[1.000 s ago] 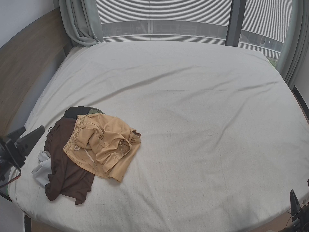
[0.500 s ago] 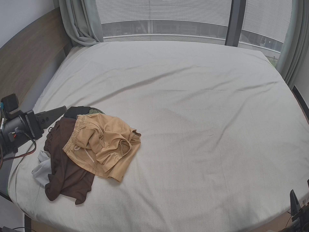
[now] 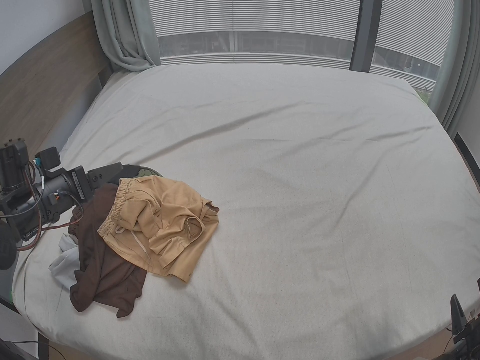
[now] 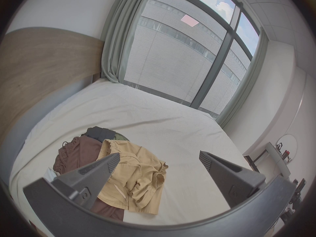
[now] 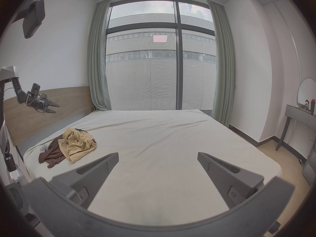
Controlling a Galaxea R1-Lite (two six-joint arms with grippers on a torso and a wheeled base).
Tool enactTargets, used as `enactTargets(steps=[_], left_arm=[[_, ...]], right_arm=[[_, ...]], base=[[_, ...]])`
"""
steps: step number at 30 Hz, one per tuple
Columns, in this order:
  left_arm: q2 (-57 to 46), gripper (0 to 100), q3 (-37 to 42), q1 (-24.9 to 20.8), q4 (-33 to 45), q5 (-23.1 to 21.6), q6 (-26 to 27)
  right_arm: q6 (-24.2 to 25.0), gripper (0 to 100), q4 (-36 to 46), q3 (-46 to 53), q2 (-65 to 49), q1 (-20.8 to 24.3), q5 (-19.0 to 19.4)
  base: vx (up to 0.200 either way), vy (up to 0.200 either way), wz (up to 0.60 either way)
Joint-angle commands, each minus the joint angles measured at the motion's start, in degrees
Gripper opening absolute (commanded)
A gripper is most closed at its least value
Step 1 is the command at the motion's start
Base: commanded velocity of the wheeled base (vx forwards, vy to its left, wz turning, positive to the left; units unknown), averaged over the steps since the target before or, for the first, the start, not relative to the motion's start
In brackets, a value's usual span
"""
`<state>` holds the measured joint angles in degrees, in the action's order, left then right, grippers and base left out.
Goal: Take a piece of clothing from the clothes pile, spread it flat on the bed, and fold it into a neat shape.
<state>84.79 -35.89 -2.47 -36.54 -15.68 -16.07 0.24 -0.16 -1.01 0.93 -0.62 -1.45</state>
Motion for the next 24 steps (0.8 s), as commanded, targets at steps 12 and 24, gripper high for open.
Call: enactTargets(steps=[12,24], left_arm=[[12.0,100,-1.2,4.1,-8.7,-4.0,-5.9],[18.0,100,-0.8,6.2,-20.2,-7.3,-5.7]], right_arm=[[0.1,100,0.0,1.0,-0.8,0.1,0.0],[0.2,100,0.0,1.0,-0.8,0.1,0.0]], base=[[0.0,0.0,0.0],[0.0,0.0,0.0]])
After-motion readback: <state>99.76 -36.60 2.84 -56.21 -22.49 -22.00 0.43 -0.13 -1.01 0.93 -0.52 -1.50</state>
